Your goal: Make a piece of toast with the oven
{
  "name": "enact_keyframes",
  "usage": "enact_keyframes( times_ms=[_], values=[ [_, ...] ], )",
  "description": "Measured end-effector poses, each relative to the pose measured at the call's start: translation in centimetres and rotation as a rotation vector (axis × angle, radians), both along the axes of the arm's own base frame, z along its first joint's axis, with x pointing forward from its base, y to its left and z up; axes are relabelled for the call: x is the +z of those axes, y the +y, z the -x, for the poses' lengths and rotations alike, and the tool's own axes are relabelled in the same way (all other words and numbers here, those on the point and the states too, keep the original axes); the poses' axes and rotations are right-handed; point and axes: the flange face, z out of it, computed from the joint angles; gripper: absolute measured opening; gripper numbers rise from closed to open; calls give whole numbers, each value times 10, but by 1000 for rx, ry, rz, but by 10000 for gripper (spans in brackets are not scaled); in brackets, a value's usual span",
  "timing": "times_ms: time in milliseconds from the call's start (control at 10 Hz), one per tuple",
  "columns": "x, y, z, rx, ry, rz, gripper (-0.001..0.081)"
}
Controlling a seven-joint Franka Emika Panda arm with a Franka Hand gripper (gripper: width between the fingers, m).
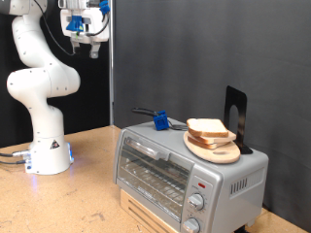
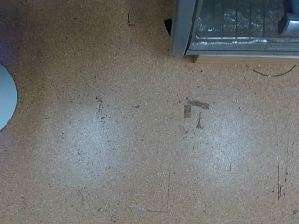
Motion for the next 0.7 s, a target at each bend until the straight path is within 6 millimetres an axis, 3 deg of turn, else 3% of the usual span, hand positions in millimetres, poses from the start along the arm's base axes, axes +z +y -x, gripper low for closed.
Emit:
enact_keyframes(
  times_ms=[300,600,700],
  values=[
    [0,6,-16,-1,-43,-47,800],
    [-6,17,-57,-87,-34,-57,800],
    [-6,17,-56,-80,-35,-57,800]
  ],
)
